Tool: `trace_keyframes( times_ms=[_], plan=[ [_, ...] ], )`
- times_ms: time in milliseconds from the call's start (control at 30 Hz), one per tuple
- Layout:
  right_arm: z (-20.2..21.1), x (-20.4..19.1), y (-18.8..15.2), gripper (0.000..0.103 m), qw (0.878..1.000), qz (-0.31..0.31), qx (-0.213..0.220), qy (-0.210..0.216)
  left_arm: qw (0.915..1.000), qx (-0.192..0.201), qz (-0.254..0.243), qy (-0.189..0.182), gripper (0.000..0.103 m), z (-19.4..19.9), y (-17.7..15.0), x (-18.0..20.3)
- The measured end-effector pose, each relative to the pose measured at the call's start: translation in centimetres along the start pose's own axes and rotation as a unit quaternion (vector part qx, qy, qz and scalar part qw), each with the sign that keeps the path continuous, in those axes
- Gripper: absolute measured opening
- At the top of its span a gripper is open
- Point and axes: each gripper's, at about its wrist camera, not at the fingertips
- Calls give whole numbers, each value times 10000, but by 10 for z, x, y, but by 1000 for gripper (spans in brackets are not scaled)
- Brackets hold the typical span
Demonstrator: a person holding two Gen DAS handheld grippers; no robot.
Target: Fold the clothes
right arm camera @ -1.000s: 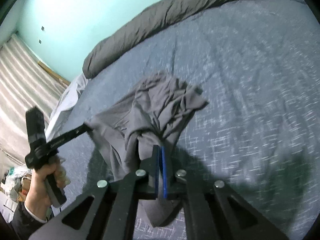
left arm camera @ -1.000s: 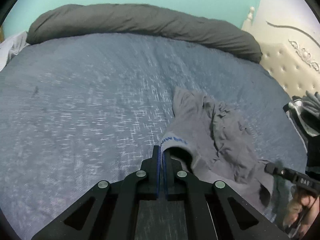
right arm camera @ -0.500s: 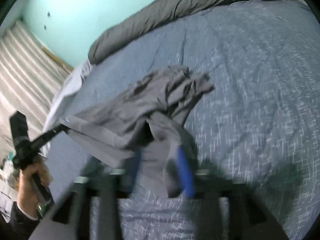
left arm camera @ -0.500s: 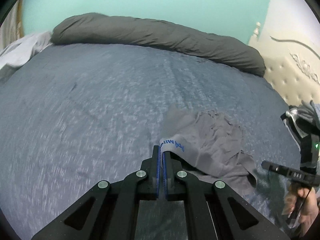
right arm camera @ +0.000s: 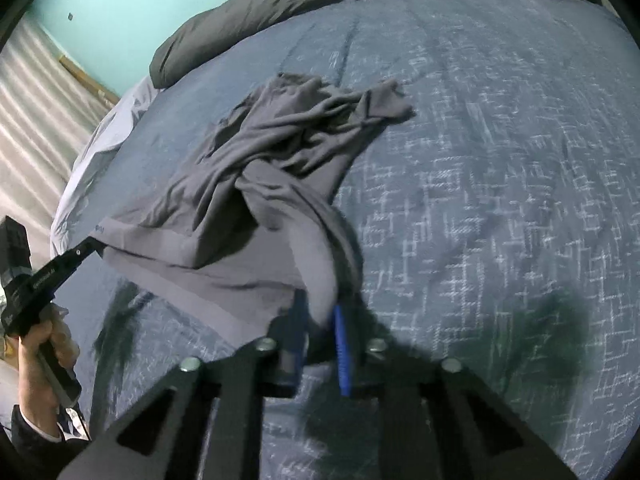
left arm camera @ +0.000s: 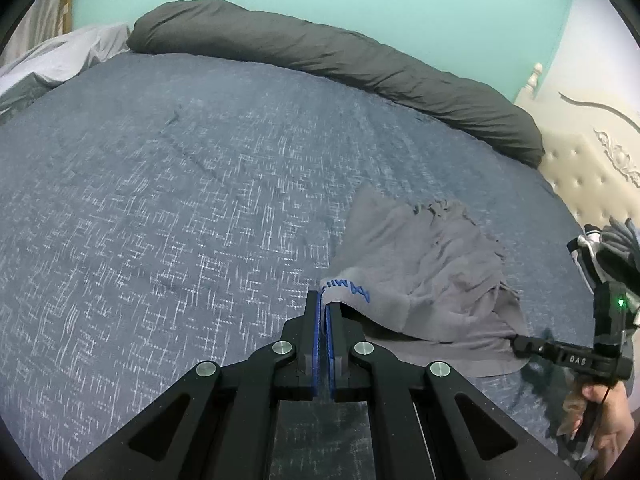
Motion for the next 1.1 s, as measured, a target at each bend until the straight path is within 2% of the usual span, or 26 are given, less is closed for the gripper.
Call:
trace_keyframes(
  times_ms=[167, 300, 500, 833, 1100],
  plan=[
    [20, 9, 13, 4, 9986, -230, 445, 139, 10000, 54, 37, 29, 2, -2, 2, -5],
    [45, 16, 21, 3, 9944, -466, 833, 462, 9998, 177, 105, -9, 2, 7, 8, -6],
    [73, -3, 38, 3, 9877, -408, 1292, 781, 9989, 430, 68, -154, 2, 27, 24, 5],
    [120, -22, 59, 3, 9735, -715, 1899, 1056, 9967, 727, 128, -325, 2, 70, 70, 27],
    [177, -54, 98, 3, 9681, -233, 2261, 1056, 9931, 1073, -199, -429, 2, 118, 116, 55]
  ],
)
Point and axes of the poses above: each gripper's, at about its wrist camera, not at the fingertips, and z roughly against the way its jaws point, x to its right, y to its top, and after that the axes turned 13 degrees about x, right-handed
